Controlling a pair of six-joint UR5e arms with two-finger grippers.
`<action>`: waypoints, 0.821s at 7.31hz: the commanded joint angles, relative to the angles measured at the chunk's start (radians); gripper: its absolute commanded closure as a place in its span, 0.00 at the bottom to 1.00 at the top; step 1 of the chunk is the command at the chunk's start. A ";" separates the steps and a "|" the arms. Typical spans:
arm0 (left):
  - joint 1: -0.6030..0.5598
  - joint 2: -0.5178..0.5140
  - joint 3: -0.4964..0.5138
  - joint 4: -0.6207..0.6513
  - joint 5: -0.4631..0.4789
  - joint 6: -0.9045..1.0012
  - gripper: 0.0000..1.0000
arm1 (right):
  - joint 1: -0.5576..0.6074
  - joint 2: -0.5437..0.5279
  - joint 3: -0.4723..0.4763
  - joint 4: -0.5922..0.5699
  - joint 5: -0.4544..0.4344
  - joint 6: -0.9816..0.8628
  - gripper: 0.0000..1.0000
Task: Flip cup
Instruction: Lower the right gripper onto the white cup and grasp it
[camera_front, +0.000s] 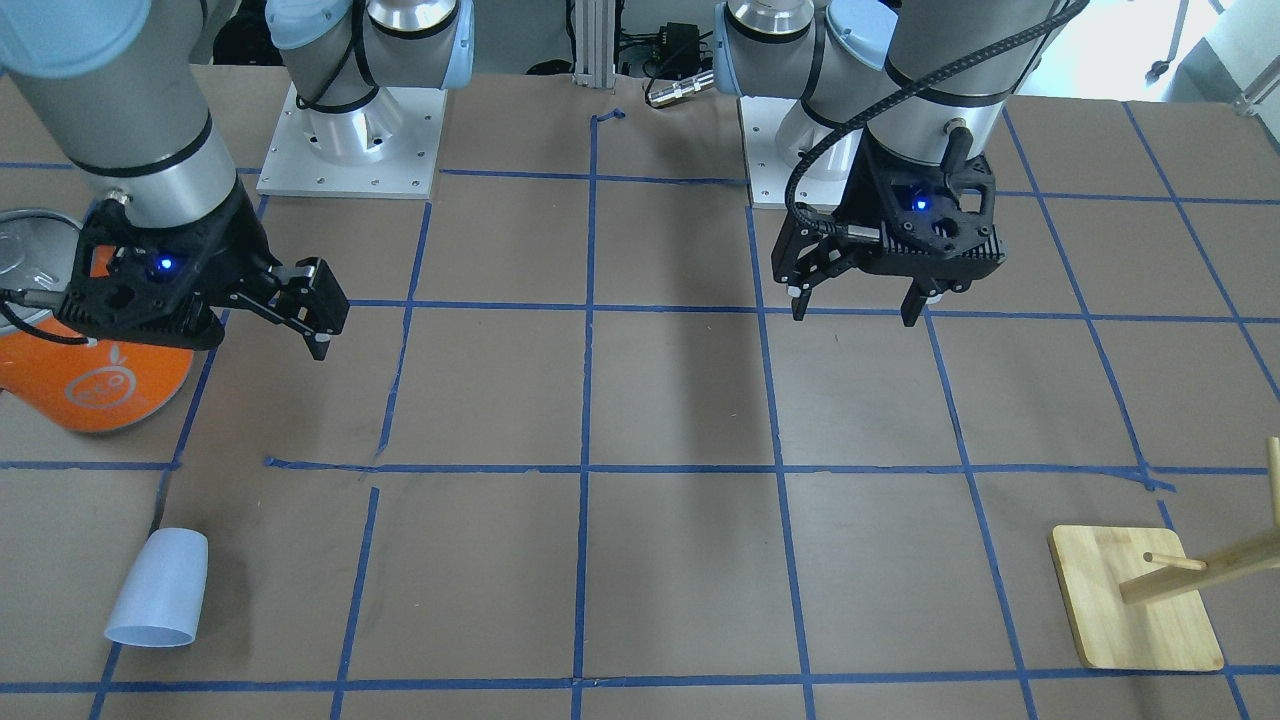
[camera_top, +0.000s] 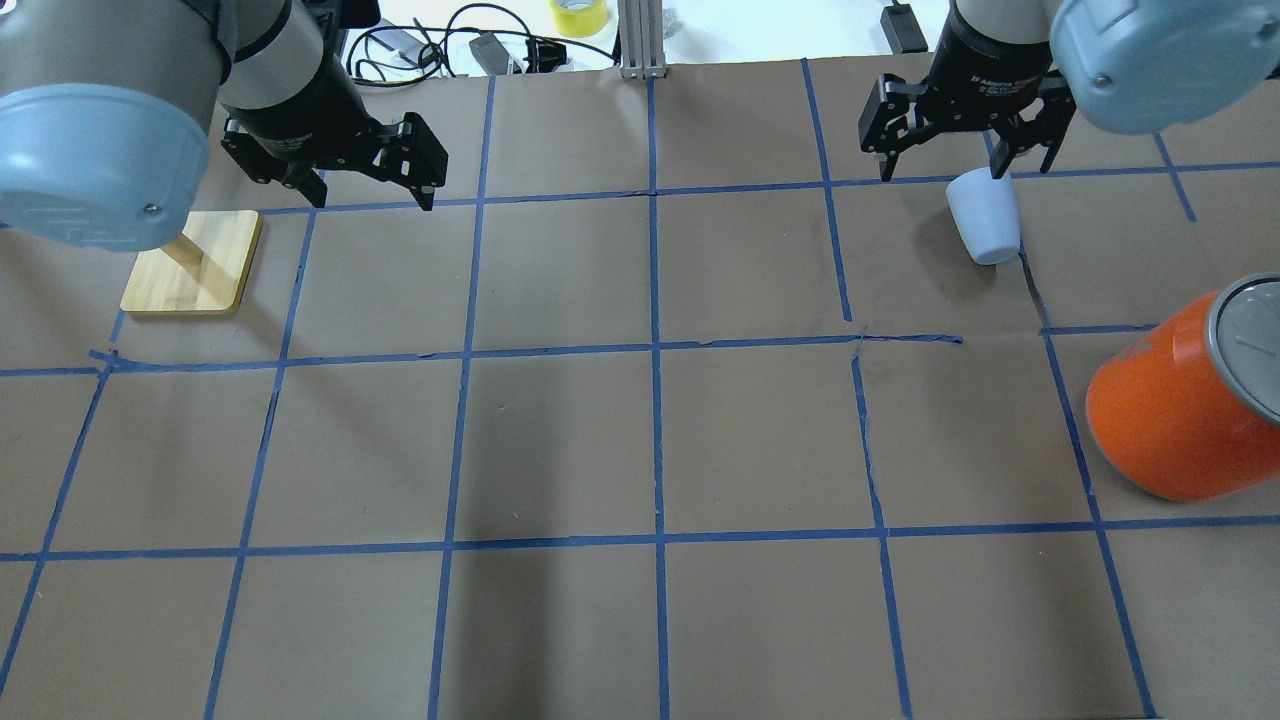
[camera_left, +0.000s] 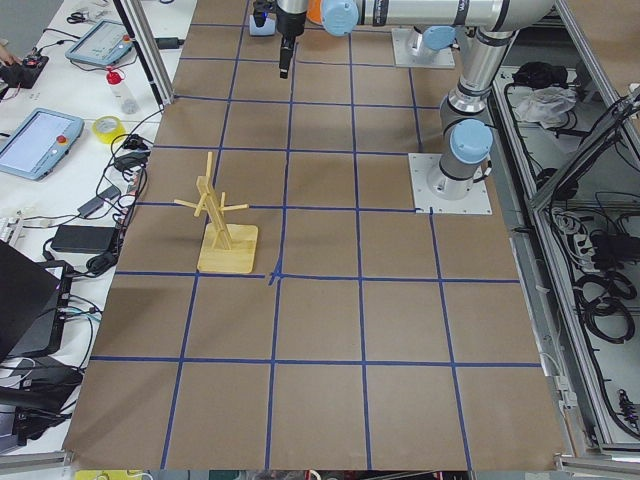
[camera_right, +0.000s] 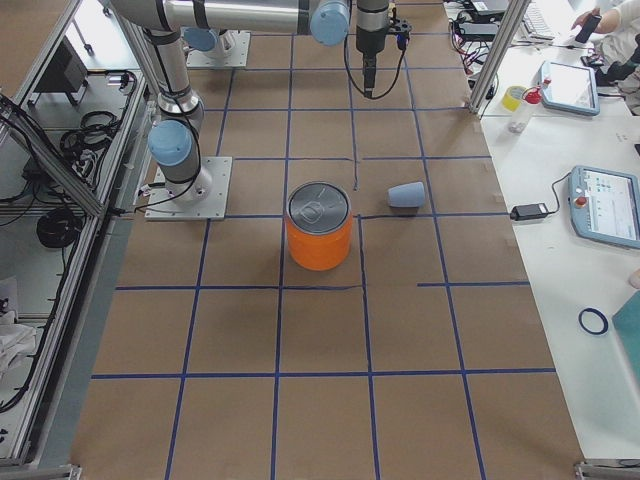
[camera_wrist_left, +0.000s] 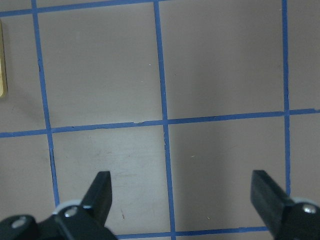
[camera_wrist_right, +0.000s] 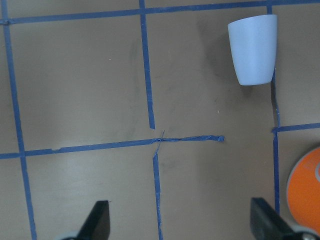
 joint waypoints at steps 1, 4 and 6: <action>-0.001 -0.002 0.000 0.000 -0.001 0.000 0.00 | -0.087 0.079 0.002 -0.032 0.014 -0.005 0.00; -0.001 -0.002 0.000 0.000 -0.001 0.000 0.00 | -0.144 0.181 0.016 -0.241 0.007 -0.204 0.00; -0.001 -0.002 0.000 0.000 -0.001 0.000 0.00 | -0.175 0.267 0.021 -0.316 0.019 -0.207 0.00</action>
